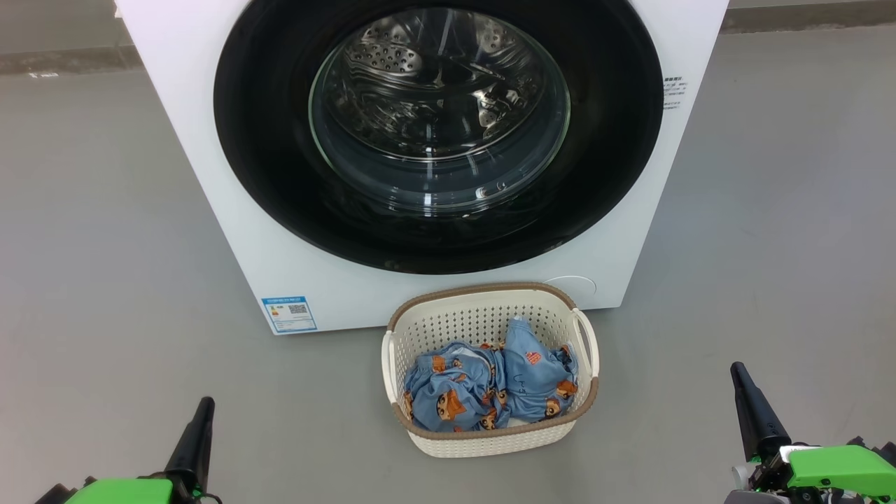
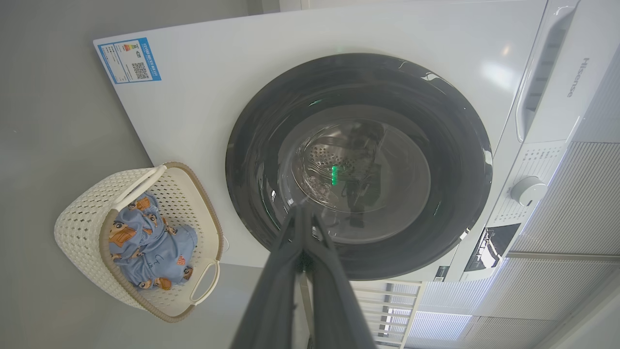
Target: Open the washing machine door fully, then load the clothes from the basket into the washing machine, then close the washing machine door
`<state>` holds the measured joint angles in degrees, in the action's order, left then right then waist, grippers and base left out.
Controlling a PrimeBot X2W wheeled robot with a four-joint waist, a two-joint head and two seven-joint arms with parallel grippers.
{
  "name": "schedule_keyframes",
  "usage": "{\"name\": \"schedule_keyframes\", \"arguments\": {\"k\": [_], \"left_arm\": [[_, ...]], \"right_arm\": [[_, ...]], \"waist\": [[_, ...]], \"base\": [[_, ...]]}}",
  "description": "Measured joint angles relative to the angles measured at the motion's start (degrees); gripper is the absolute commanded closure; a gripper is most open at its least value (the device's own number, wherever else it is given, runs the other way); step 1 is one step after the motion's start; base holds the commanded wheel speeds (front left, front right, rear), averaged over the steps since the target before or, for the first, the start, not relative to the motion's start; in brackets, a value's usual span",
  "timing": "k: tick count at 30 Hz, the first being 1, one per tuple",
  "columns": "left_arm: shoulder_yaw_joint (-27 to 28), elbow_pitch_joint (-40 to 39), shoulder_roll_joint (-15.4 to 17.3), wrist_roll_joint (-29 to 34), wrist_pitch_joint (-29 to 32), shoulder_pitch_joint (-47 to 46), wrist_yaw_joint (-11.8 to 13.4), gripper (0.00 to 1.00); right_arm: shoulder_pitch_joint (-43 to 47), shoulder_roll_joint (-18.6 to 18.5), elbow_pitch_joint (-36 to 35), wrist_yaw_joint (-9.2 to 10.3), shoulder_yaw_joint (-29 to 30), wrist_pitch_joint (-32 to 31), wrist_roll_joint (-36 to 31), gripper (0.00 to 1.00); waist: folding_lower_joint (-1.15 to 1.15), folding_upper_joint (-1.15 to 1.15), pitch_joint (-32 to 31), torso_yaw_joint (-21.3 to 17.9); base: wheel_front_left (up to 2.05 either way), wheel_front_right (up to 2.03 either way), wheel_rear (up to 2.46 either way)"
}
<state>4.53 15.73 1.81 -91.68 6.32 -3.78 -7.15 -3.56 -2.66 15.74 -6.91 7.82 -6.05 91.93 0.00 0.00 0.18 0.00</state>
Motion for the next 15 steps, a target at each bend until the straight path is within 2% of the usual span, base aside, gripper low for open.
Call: {"name": "schedule_keyframes", "arguments": {"k": [15], "left_arm": [[0.0,0.0,0.0,0.0,0.0,0.0,0.0,1.00]], "right_arm": [[0.0,0.0,0.0,0.00,0.0,0.0,0.0,1.00]], "waist": [[0.00,0.00,0.0,0.0]], "base": [[0.00,0.00,0.00]]}}
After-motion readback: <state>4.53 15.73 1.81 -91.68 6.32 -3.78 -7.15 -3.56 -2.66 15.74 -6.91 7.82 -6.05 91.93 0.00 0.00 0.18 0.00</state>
